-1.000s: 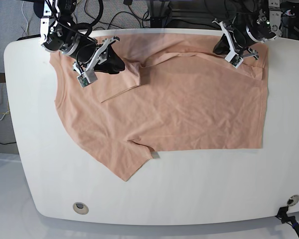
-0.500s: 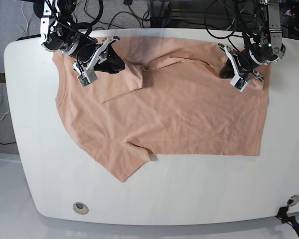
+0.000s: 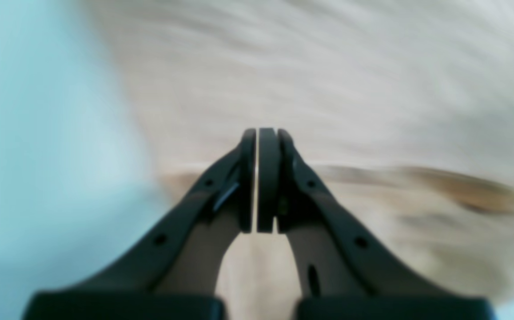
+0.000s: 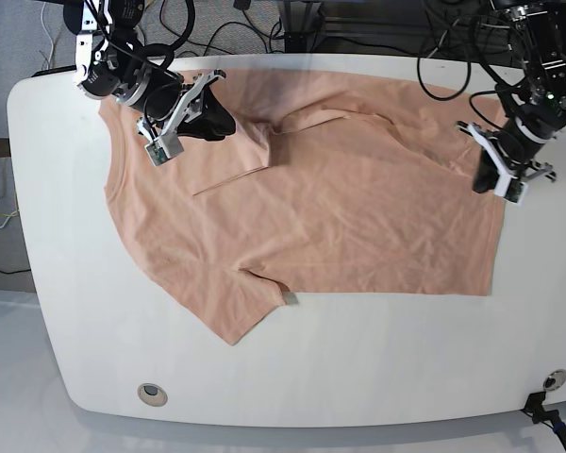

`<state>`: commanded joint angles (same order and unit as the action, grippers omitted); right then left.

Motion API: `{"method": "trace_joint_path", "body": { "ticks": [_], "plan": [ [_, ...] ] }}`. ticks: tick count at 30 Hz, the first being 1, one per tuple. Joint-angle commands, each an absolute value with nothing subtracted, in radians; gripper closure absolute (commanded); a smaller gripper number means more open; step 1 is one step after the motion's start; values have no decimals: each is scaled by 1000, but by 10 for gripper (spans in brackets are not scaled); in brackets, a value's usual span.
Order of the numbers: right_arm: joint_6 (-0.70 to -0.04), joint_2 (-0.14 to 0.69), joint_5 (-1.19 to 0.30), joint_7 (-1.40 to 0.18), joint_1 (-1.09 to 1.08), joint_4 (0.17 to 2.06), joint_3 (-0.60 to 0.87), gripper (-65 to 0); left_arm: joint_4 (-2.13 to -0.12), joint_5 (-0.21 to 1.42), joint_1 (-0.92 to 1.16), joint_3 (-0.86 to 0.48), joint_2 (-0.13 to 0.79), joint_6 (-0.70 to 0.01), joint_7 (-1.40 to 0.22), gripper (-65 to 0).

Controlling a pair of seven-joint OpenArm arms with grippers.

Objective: Fold the T-shirt properly
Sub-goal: 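Move both grippers out to the opposite shirt edge by the hem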

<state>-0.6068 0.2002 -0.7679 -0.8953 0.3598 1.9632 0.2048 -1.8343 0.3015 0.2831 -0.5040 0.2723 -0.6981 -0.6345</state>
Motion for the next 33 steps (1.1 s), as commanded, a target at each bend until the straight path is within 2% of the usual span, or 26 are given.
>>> {"method": "trace_joint_path", "body": {
  "ticks": [2,6,11,12,15,17,19,21,23,28,30,33],
  "plan": [
    [-588,202,-768,-895,321,1963,205,-118,-1836,302,262,-553,271,-698,-634,0],
    [-504,242,-768,-895,223,1959,205,-123,-1831,300,223,-561,274,-698,-634,0],
    [-449,280,-768,-895,62,1831,202,-124,-1793,300,154,-545,271,-698,-634,0],
    [-446,286,-768,-895,28,1794,202,-124,-1770,300,133,-532,271,-698,-634,-19],
    [-446,309,-766,-894,-82,1670,202,-124,-1713,300,73,-526,271,-698,-634,-219],
    [-446,321,-766,-891,-159,1572,200,-124,-1681,300,30,-526,269,-698,-634,-314],
    [-447,326,-733,-881,-234,1478,199,-126,-1632,300,-21,-509,271,-698,-634,-355],
    [-455,320,-621,-840,-291,1414,199,-128,-1569,300,-71,-489,275,-698,-634,-366],
    [-456,312,-495,-792,-346,1339,199,-172,-1506,300,-124,-481,275,-698,-634,-379],
    [-456,266,-268,-661,-440,1161,199,-357,-1307,300,-252,-423,321,-698,-627,-420],
    [-456,259,-211,-605,-473,1081,199,-390,-1237,300,-297,-403,335,-698,-611,-426],
    [-456,257,-168,-538,-521,955,199,-395,-1127,300,-337,-360,354,-698,-532,-426]
  ]
}}
